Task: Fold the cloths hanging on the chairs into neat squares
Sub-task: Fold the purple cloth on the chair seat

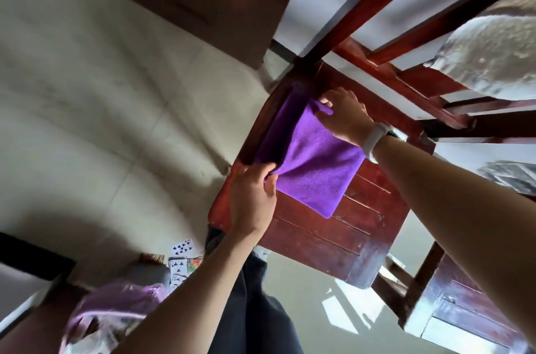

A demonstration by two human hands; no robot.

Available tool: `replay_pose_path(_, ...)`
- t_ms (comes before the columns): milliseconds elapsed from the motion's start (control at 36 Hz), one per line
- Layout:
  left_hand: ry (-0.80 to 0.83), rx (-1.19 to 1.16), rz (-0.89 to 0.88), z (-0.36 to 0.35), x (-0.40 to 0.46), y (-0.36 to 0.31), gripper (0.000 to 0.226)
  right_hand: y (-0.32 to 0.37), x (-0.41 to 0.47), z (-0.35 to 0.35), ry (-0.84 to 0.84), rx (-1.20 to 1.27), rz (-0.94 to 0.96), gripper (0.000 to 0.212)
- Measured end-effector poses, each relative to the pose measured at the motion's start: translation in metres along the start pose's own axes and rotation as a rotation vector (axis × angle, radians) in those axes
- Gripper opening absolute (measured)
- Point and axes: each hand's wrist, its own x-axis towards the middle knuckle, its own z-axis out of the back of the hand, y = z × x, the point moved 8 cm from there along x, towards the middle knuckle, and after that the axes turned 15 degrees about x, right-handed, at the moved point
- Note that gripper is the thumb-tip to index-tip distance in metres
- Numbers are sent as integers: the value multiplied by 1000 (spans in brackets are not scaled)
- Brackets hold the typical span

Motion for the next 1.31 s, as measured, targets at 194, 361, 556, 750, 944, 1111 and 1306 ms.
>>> replay_pose_path(194, -55, -19, -40, 11, -4, -6, 23, 10, -2, -3, 50, 30, 67, 30)
replay_pose_path(361, 65, 151, 75, 1, -4, 11, 18, 13, -2, -8, 15, -50, 86, 39)
replay_pose_path(556, 129, 297, 109, -3, 0, 11, 20, 11, 0, -16, -78, -142, -7, 43)
replay_pose_path(750, 35, 328, 81, 1, -6, 10, 13, 7, -12, -6, -120, 21, 87, 28)
replay_pose_path(944, -80, 207, 200, 10, -13, 11, 21, 12, -25, 17, -196, 287, 158, 16)
replay_pose_path(1111, -128, 57, 436, 12, -14, 26, 24, 27, -12, 9, -156, 235, 246, 19)
replay_pose_path(1306, -104, 125, 501, -1, -8, 41, 20, 26, 8, -4, -211, 106, 244, 25)
